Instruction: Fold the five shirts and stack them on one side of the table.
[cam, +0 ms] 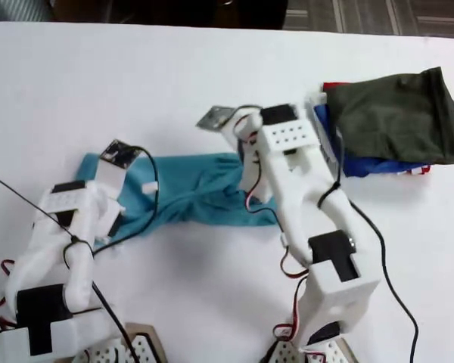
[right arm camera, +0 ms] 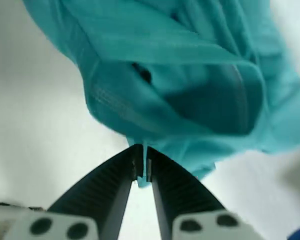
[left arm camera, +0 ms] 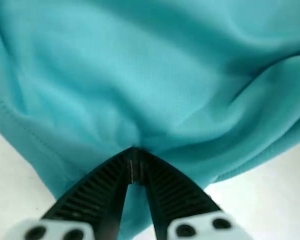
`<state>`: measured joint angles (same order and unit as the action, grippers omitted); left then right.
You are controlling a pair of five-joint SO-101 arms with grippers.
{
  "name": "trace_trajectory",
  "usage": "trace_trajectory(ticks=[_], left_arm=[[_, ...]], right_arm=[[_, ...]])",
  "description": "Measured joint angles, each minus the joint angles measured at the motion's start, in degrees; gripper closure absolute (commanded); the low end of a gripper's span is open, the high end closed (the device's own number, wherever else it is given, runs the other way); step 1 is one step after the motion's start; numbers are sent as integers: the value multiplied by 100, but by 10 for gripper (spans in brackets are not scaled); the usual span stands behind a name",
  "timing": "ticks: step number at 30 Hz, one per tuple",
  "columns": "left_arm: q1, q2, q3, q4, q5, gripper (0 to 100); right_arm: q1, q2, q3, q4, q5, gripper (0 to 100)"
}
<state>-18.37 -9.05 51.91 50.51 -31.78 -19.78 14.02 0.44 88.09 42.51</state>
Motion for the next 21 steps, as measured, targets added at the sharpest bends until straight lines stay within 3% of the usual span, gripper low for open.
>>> trace_trajectory(ticks=[6,14,21], left_arm=[[0,0,0,0,0,976],[0,0,0,0,0,976],[0,0,0,0,0,976]], right_arm=[[-158,0,387,-1081,0,978],[-176,466,387,-2945,-1134,978],[-246,527,229,-3130,-1204,978]])
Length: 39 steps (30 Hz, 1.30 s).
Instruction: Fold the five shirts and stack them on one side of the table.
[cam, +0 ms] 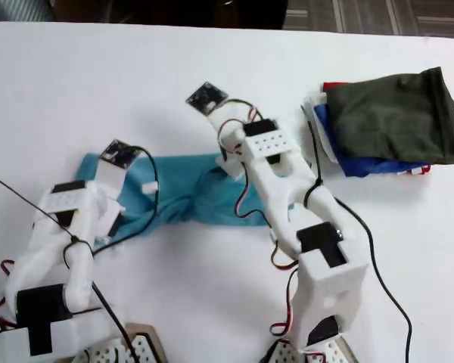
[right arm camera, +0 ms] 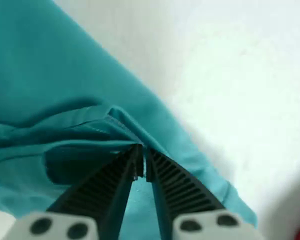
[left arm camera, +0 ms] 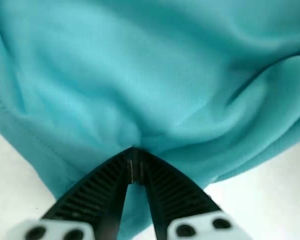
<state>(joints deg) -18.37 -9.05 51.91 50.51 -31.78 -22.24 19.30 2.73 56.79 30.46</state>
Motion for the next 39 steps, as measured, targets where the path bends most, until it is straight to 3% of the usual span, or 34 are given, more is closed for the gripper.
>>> trace_trajectory(ticks=[8,13,21,30,39], left_arm=[[0,0,0,0,0,976],[0,0,0,0,0,976],[0,0,0,0,0,976],[0,0,0,0,0,976],[0,0,0,0,0,976]], right_arm=[[88,0,-1169,1679,0,978],[-299,44,-1266,2602,0,978],[-791,659,-1310,2338,0,978],[-774,1187,-1319,1134,0,978],[-598,141,-1319,2330,0,978]])
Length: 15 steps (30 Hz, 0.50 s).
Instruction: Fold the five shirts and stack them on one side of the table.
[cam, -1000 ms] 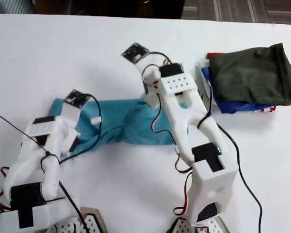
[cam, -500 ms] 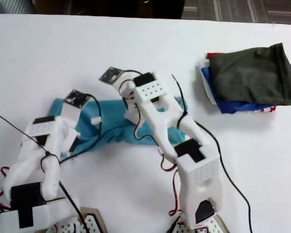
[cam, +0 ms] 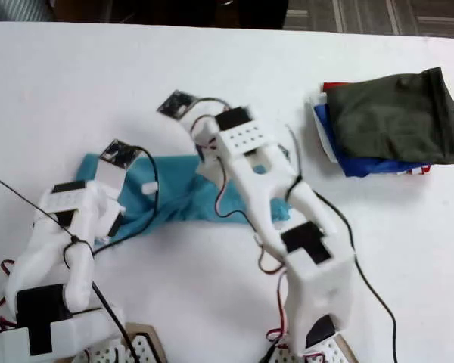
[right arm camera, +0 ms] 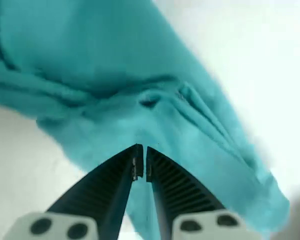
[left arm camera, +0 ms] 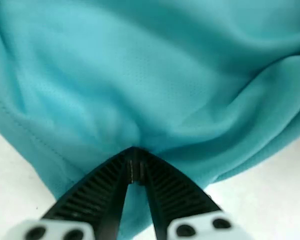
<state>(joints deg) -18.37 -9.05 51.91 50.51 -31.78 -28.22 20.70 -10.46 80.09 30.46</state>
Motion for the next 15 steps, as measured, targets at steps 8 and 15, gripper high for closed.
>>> trace_trajectory(ticks=[8,15], left_arm=[[0,0,0,0,0,976],[0,0,0,0,0,976]], right_arm=[[695,-501,976,246,79,978],[1336,-501,2347,-985,176,978]])
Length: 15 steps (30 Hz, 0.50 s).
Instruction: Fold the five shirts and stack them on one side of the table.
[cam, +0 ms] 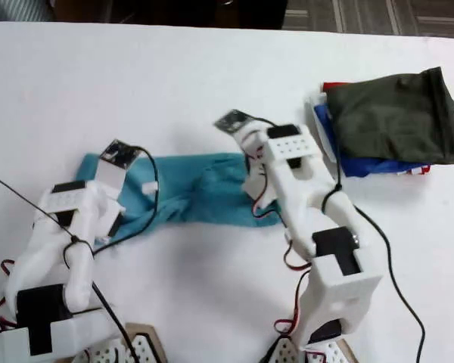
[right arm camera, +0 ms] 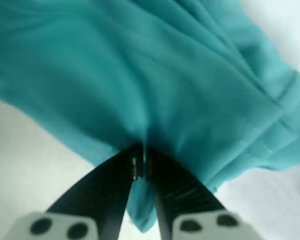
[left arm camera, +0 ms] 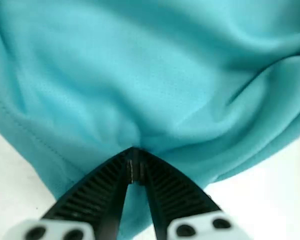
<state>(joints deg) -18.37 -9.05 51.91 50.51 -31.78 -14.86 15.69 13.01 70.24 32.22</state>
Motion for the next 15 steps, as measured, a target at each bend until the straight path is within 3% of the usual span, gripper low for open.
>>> trace_trajectory(ticks=[8,15], left_arm=[[0,0,0,0,0,976],[0,0,0,0,0,976]], right_arm=[[281,-114,457,220,941,978],[290,-782,466,378,1037,978]])
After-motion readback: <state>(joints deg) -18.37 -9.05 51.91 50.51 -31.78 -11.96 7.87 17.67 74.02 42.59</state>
